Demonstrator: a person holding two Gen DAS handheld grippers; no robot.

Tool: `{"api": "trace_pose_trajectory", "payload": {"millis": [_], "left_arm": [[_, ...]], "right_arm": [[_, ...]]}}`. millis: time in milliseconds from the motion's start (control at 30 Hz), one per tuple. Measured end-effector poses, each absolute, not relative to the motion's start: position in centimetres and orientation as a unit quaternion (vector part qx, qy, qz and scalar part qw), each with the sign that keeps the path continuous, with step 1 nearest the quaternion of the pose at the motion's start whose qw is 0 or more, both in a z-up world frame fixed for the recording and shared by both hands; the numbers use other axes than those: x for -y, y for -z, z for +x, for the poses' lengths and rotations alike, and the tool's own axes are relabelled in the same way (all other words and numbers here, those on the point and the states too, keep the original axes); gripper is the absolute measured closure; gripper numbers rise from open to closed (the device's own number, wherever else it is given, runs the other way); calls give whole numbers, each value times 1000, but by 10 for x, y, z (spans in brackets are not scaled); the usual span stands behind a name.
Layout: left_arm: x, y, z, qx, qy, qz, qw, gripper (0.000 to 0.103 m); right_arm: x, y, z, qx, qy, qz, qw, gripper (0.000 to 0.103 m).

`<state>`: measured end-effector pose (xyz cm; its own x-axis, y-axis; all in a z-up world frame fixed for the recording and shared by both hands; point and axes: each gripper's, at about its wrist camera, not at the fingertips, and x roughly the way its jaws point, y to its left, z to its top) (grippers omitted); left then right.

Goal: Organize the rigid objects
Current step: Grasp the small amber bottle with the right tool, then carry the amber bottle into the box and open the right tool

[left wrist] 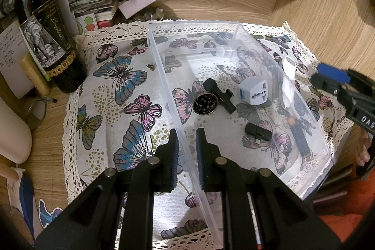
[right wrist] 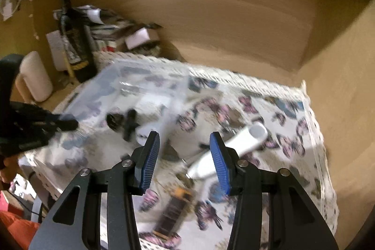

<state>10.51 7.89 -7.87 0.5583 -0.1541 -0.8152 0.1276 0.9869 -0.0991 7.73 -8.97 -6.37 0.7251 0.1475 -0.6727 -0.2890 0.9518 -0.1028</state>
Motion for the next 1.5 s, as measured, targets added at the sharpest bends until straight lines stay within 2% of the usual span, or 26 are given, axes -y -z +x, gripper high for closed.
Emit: {"api": "trace_pose_trajectory", "payload": {"millis": [600, 667, 700, 733, 967, 1500], "left_arm": [[-80, 79, 105, -464, 80, -14, 882, 88], [-79, 79, 105, -464, 80, -14, 882, 88], [-79, 79, 105, -464, 80, -14, 882, 88], [-79, 79, 105, -464, 80, -14, 882, 88], [-79, 79, 105, -464, 80, -14, 882, 88], [-79, 79, 105, -464, 80, -13, 882, 88]], "right_arm": [[107, 141, 62, -459, -114, -73, 878, 62], [107, 141, 60, -453, -110, -79, 881, 67], [107, 140, 60, -450, -106, -84, 883, 77], [107, 139, 60, -449, -101, -88, 884, 81], [115, 130, 67, -434, -83, -84, 893, 81], [98, 63, 87, -339, -105, -93, 930, 81]]}}
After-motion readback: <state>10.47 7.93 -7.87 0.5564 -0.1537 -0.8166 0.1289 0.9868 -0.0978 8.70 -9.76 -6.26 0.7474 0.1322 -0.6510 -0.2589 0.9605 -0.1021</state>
